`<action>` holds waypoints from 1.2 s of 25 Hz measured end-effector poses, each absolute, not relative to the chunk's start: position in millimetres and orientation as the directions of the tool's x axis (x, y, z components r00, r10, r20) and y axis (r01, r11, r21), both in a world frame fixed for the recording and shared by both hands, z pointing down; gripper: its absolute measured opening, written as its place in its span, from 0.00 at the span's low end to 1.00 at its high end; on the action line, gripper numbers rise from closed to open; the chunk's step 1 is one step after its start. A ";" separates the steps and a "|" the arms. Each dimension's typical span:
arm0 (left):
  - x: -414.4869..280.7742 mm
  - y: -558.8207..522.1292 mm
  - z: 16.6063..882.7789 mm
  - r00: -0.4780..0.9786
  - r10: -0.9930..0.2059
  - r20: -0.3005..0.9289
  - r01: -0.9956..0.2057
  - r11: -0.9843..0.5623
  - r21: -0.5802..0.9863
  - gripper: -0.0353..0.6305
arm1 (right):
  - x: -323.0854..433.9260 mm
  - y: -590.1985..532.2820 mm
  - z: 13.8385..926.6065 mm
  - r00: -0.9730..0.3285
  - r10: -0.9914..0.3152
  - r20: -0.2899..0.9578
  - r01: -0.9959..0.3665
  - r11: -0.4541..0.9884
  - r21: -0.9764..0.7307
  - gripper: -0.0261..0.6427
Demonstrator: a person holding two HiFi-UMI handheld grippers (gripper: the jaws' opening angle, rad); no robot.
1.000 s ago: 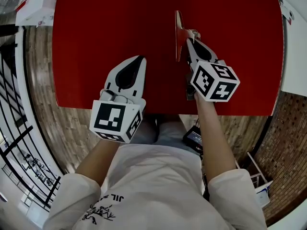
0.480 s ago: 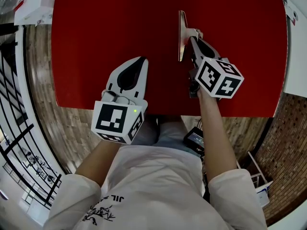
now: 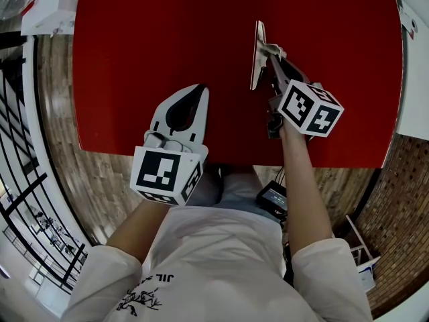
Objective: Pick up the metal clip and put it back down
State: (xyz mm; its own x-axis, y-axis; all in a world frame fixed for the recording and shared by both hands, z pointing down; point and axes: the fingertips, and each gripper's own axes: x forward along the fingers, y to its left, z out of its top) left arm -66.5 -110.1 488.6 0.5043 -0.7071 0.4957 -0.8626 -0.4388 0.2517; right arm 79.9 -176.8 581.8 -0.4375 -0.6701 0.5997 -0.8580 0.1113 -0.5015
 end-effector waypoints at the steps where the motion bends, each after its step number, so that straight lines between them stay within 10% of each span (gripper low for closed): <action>1: -66.6 -110.5 488.5 0.504 -0.707 0.496 -0.863 -0.438 0.252 0.06 | 79.5 -177.0 581.9 -0.437 -0.668 0.602 -0.860 0.114 -0.497 0.07; 30: -66.6 -111.7 483.6 0.492 -0.717 0.495 -0.869 -0.436 0.232 0.06 | 104.9 -170.3 582.4 -0.352 -0.677 0.647 -0.914 0.101 -0.392 0.22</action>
State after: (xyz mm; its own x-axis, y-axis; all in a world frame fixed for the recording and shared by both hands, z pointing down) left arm -66.6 -111.7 483.6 0.4915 -0.7167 0.4947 -0.8695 -0.4361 0.2321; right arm 104.9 -170.3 582.4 -0.3521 -0.6766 0.6467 -0.9143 0.1011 -0.3922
